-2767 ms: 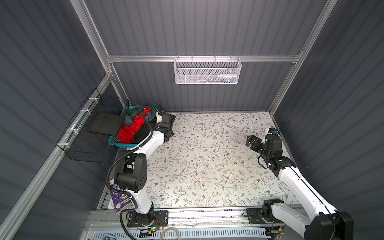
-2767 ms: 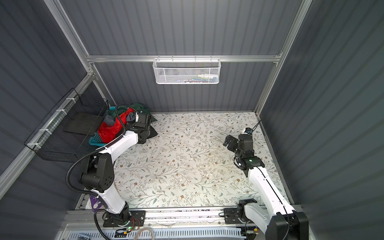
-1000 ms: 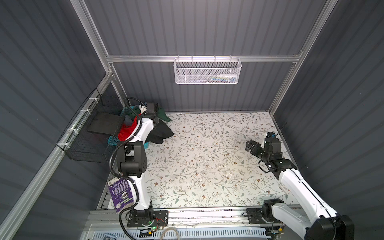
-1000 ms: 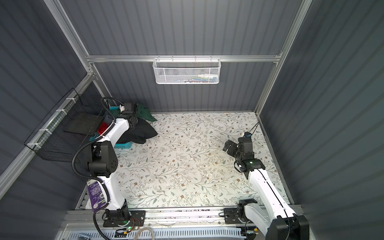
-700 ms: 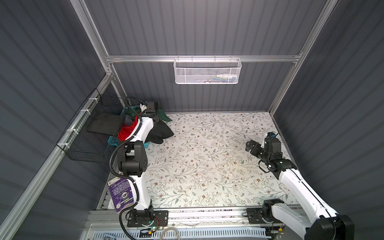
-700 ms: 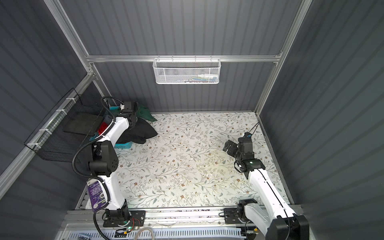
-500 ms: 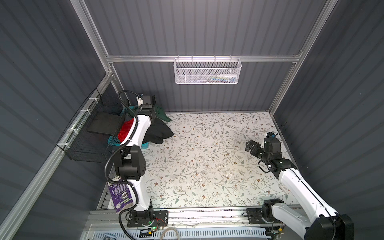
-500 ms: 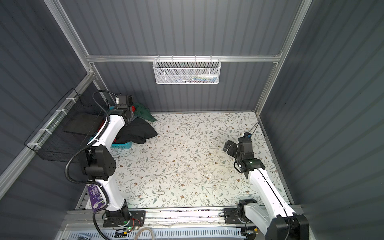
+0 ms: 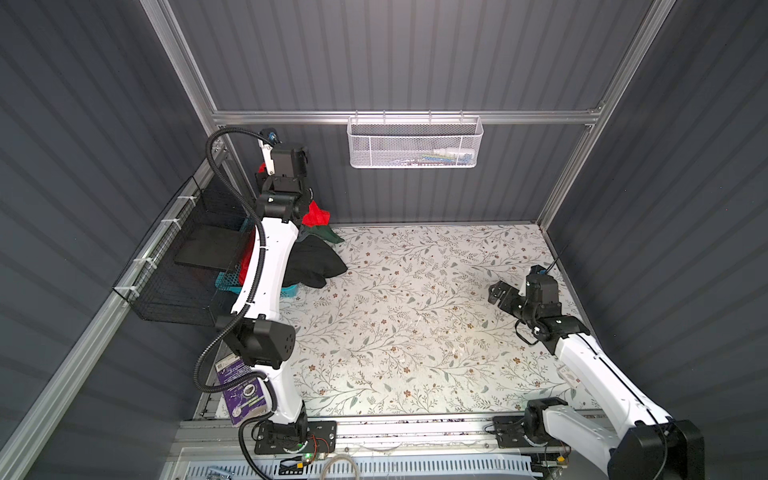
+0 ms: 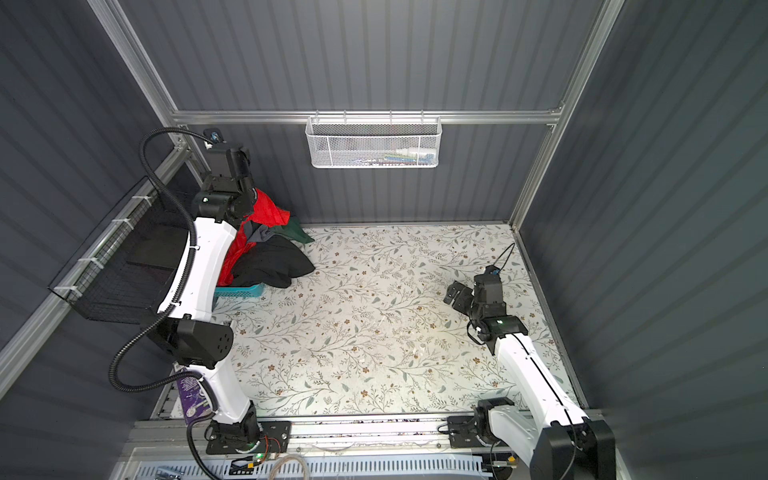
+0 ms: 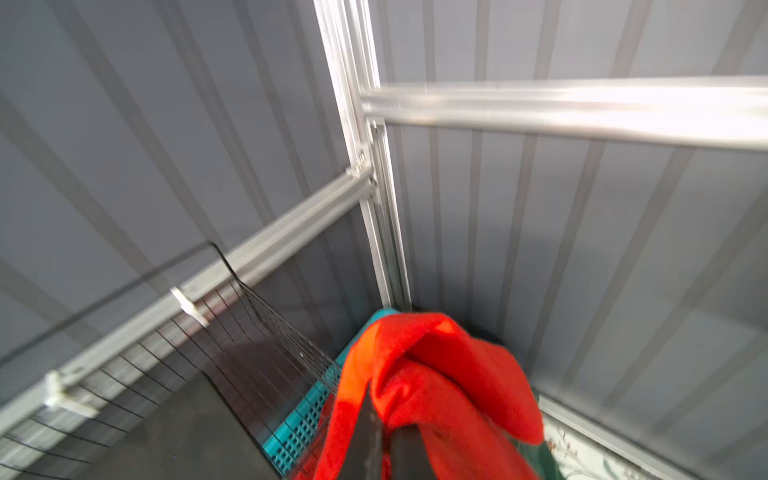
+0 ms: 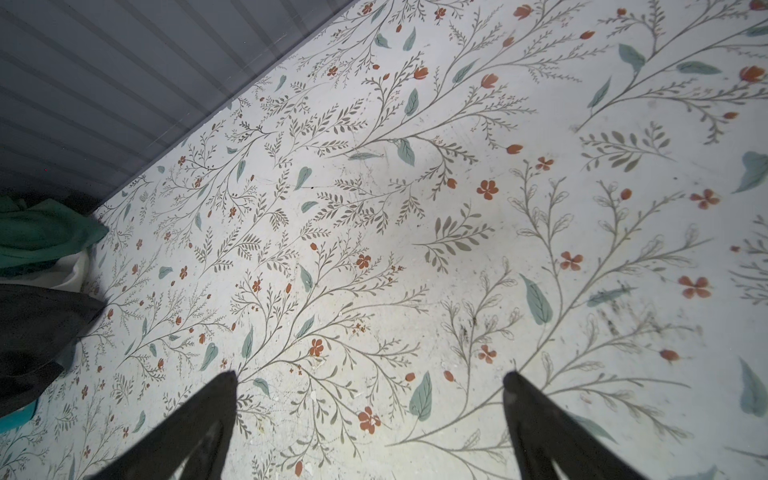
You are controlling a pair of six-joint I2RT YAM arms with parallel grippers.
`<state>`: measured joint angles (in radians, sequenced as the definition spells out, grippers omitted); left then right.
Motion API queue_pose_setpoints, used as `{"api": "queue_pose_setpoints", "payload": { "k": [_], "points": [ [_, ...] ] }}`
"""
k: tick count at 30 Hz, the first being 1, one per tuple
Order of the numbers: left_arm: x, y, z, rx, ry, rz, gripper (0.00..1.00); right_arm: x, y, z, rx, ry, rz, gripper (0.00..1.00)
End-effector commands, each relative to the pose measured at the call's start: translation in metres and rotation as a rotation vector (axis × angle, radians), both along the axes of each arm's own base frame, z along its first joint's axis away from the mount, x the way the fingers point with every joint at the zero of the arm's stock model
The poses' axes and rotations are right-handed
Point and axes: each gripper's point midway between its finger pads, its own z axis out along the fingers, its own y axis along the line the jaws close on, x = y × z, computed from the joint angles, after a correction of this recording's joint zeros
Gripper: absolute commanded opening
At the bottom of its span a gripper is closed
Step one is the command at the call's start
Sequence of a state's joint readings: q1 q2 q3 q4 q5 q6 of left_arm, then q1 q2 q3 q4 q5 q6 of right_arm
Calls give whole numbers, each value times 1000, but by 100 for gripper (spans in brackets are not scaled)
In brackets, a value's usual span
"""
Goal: Fold and stack the t-shirts
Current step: 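Grasp the red shirt with the left gripper and lift it out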
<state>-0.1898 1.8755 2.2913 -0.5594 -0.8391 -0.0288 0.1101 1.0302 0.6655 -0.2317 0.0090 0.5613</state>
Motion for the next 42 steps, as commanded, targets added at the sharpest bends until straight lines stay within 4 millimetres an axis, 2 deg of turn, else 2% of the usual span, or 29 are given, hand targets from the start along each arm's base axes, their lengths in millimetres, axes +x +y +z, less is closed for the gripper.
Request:
{"api": "queue_pose_setpoints", "payload": {
  "k": [1,8,11,18,21,23,27,29,33,36,42],
  "points": [
    [-24,-24,61,28,-139,-51,0,5,2,6,15,-19,3,99],
    [-70,-76,121,7,-295,-223,0,6,4,6,33,-18,8,99],
    [-89,-95,139,-17,-355,-310,0,7,6,5,42,-15,12,99],
    [-120,-118,166,-118,-465,-519,0,6,8,8,50,-19,18,99],
    [-124,-124,168,-169,-471,-568,0,6,7,9,53,-22,15,99],
    [-123,-134,163,-199,-450,-626,0,5,8,10,57,-26,16,99],
    [-112,-168,139,-279,-377,-774,0,4,8,11,57,-28,16,99],
    [-102,-188,117,-307,-311,-837,0,3,7,12,58,-32,13,99],
    [-77,-225,53,-354,-140,-891,0,0,4,13,48,-34,-1,99],
    [-66,-255,7,-386,-39,-921,0,-4,-2,12,27,-36,-24,99],
    [-63,-335,-72,-408,149,-1017,0,-10,-4,12,20,-32,-30,99]
  ]
}}
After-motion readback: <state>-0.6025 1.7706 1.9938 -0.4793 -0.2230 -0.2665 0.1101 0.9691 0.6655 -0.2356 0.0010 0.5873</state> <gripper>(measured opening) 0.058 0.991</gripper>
